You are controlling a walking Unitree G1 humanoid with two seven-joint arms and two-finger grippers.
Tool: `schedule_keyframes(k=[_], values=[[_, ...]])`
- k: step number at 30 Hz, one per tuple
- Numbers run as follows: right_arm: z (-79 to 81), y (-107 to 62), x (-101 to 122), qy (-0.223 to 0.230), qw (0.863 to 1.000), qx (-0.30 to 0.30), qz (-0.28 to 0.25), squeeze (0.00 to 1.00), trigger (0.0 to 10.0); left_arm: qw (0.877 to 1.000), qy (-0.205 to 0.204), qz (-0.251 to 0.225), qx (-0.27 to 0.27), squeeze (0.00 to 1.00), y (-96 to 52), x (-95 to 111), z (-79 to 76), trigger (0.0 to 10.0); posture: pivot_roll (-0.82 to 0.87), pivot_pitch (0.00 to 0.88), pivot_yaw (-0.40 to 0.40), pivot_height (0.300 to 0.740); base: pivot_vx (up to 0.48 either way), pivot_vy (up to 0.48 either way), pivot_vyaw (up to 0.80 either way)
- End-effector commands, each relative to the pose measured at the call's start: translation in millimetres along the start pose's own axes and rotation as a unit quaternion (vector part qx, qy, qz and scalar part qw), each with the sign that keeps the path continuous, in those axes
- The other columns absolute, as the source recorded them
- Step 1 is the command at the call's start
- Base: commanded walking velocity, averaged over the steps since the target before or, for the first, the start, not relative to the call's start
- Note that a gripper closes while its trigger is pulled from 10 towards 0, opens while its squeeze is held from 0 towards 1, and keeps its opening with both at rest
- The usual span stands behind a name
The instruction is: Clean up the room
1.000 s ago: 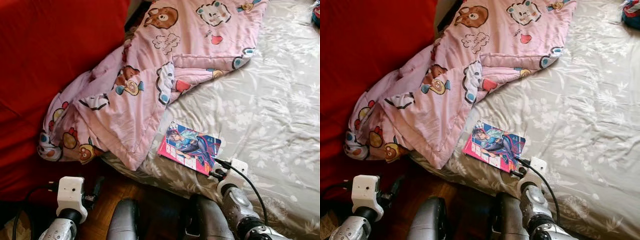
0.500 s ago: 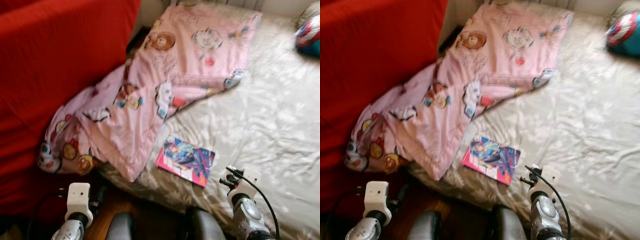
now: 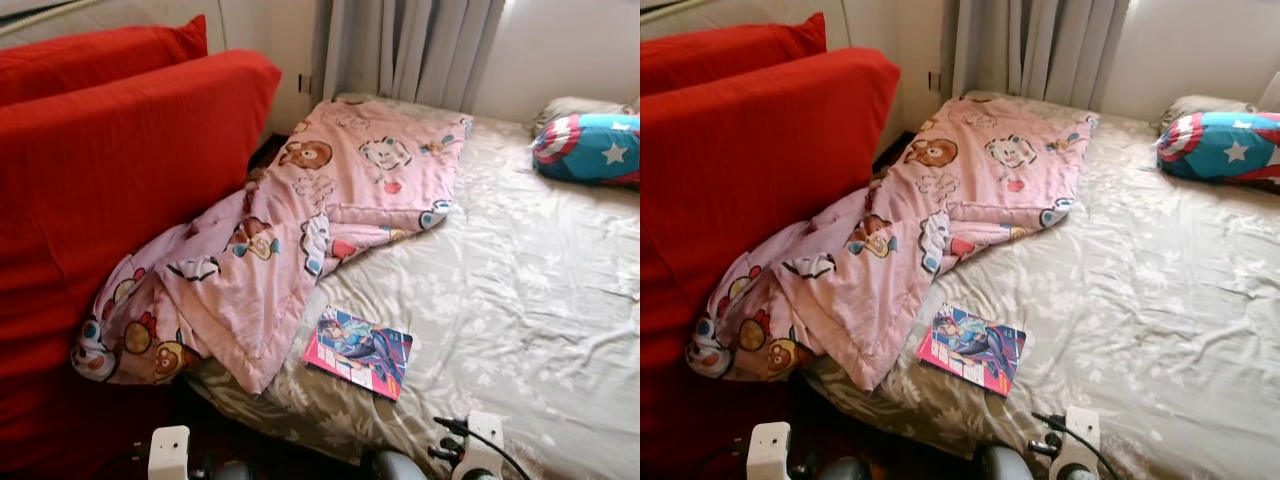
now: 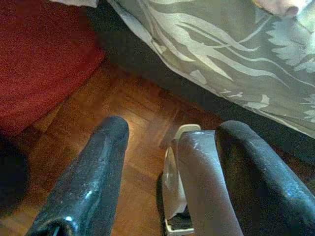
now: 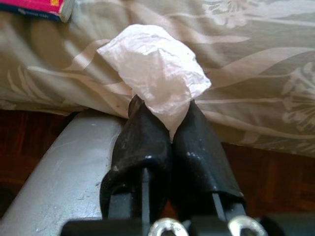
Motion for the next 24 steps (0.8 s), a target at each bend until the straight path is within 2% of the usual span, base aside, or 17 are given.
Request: schedule_keyframes(k=[1, 9, 13, 20, 24], values=[[-0.4, -0.1, -6.5, -0.004, 1.000, -0.006, 0.016, 0.00, 10.0, 1.000, 0.003, 0.023, 0.002, 0.00, -1.0, -10.0, 2.5, 10.0, 0.04, 0.000, -0.054, 0.656, 0.000, 0.000, 0.00], [4.6, -1.4, -20.7, -0.023, 0.999, 0.004, 0.044, 0.00, 10.0, 0.999, -0.001, 0.035, 0.001, 0.00, 3.2, -8.9, 1.3, 10.0, 0.04, 0.000, -0.048, 0.681, 0.000, 0.000, 0.00], [2.8, -1.7, -21.5, -0.023, 0.999, 0.001, 0.046, 0.00, 10.0, 0.999, -0.002, 0.041, 0.002, 0.00, 3.7, -9.6, 2.1, 10.0, 0.04, 0.000, -0.052, 0.686, 0.000, 0.000, 0.00], [8.2, -2.3, -27.7, -0.021, 0.999, 0.005, 0.049, 0.00, 10.0, 0.998, -0.005, 0.068, 0.004, 0.00, 2.7, -19.0, 3.3, 10.0, 0.05, 0.000, -0.056, 0.731, 0.000, 0.000, 0.00], [11.3, -1.7, -24.9, -0.022, 0.999, 0.013, 0.043, 0.00, 10.0, 0.998, -0.005, 0.070, 0.003, 0.00, 3.5, -18.0, 1.4, 10.0, 0.05, 0.000, -0.062, 0.740, 0.000, 0.000, 0.00]])
Point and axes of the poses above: a point about 5 cm out from each wrist's last joint towards the gripper, its own y axis pointing out of the wrist towards the gripper, its own x axis along the axis of the wrist's last joint, z = x × y, the point moved 6 cm from there along y, pointing out of the wrist towards the gripper, and after that the axes turned 14 degrees about y, right-handed, at the moved point
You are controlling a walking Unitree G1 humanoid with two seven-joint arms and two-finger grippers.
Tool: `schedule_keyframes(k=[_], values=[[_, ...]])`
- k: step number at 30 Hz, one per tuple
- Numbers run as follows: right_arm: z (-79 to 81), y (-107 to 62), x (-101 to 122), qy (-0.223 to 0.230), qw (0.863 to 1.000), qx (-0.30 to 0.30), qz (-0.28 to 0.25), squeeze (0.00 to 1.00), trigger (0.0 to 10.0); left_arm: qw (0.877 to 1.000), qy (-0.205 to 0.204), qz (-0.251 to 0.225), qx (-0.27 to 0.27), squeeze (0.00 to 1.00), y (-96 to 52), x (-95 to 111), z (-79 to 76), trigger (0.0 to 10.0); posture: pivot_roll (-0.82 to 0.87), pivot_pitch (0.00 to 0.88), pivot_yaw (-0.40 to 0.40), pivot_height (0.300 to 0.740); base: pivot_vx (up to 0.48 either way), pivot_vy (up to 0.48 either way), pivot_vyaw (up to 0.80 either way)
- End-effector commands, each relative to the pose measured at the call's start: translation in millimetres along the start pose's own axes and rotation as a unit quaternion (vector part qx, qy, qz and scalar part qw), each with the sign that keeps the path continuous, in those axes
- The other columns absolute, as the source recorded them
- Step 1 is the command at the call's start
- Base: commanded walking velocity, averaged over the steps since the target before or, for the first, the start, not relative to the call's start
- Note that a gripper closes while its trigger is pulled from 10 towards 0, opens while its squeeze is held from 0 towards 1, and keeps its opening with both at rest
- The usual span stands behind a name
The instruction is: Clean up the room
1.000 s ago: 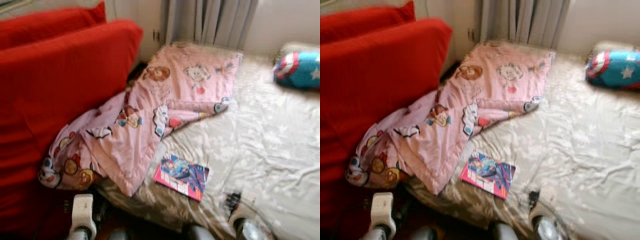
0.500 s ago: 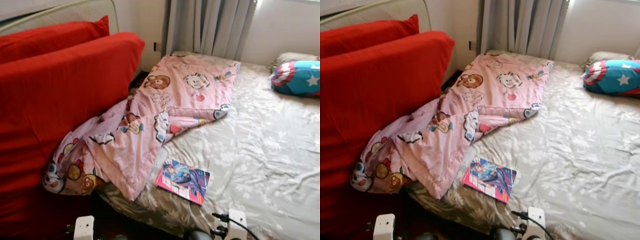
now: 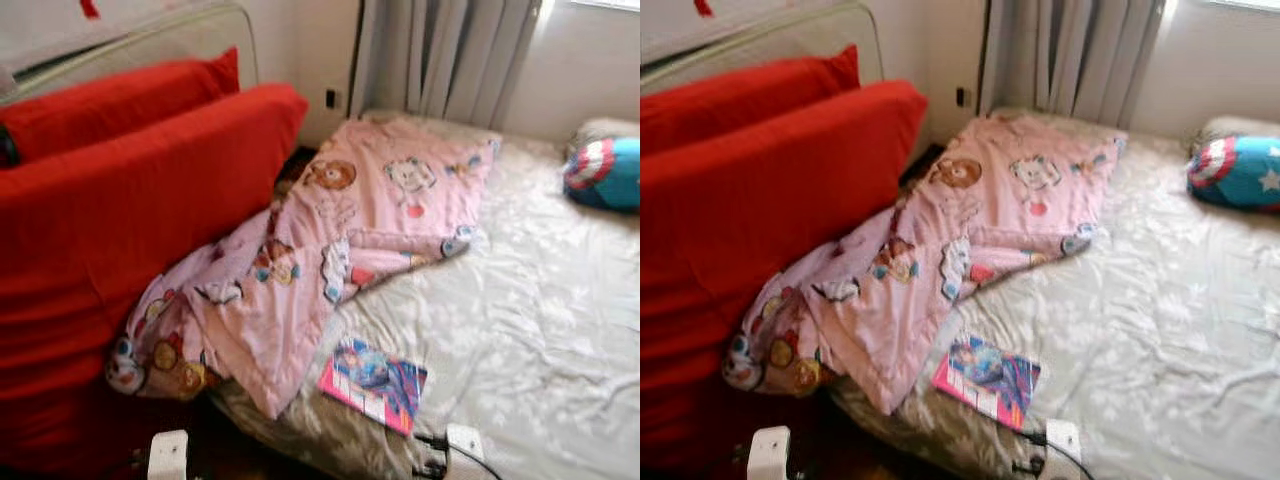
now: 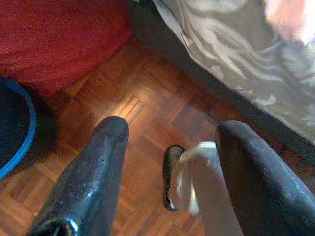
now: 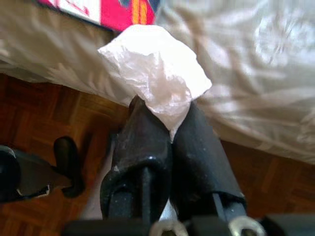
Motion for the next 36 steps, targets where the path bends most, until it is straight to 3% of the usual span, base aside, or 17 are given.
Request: schedule_keyframes(k=[1, 11, 20, 25, 36], values=[[1.7, 0.4, 4.1, 0.001, 1.000, 0.004, -0.007, 0.00, 10.0, 1.000, 0.008, 0.009, 0.001, 0.00, 0.6, -1.1, -0.7, 10.0, 0.06, 0.000, -0.062, 0.740, 0.000, 0.000, 0.00], [-0.9, 0.3, 2.5, -0.007, 1.000, -0.005, -0.004, 0.00, 10.0, 1.000, 0.019, 0.019, -0.009, 0.00, 0.0, -5.9, -4.9, 10.0, 0.04, 0.000, -0.048, 0.740, 0.000, 0.000, 0.08], [5.7, 1.3, 4.7, -0.032, 0.999, 0.006, -0.005, 0.00, 10.0, 0.999, 0.029, 0.035, -0.008, 0.00, -3.6, -19.4, 5.0, 10.0, 0.04, 0.000, -0.033, 0.740, 0.000, 0.000, 0.00], [9.4, 1.6, 4.2, -0.062, 0.998, 0.012, -0.003, 0.00, 10.0, 0.999, 0.028, 0.040, -0.004, 0.00, -4.5, -22.7, 8.6, 10.0, 0.05, 0.000, -0.034, 0.740, 0.000, 0.000, 0.78], [11.7, 1.4, -1.0, -0.082, 0.996, 0.020, 0.010, 0.00, 10.0, 0.999, 0.032, 0.038, -0.003, 0.00, -4.2, -21.6, 7.0, 10.0, 0.05, 0.000, -0.036, 0.740, 0.000, 0.000, 0.80]])
Point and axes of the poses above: a point about 5 cm out from each wrist's last joint towards the gripper, its own y axis pointing out of the wrist towards the gripper, its own x axis along the axis of the wrist's last joint, z = x × y, the point moved 6 cm from there along y, pointing out of the wrist towards the gripper, and after that the axes turned 14 degrees about y, right-handed, at the moved point
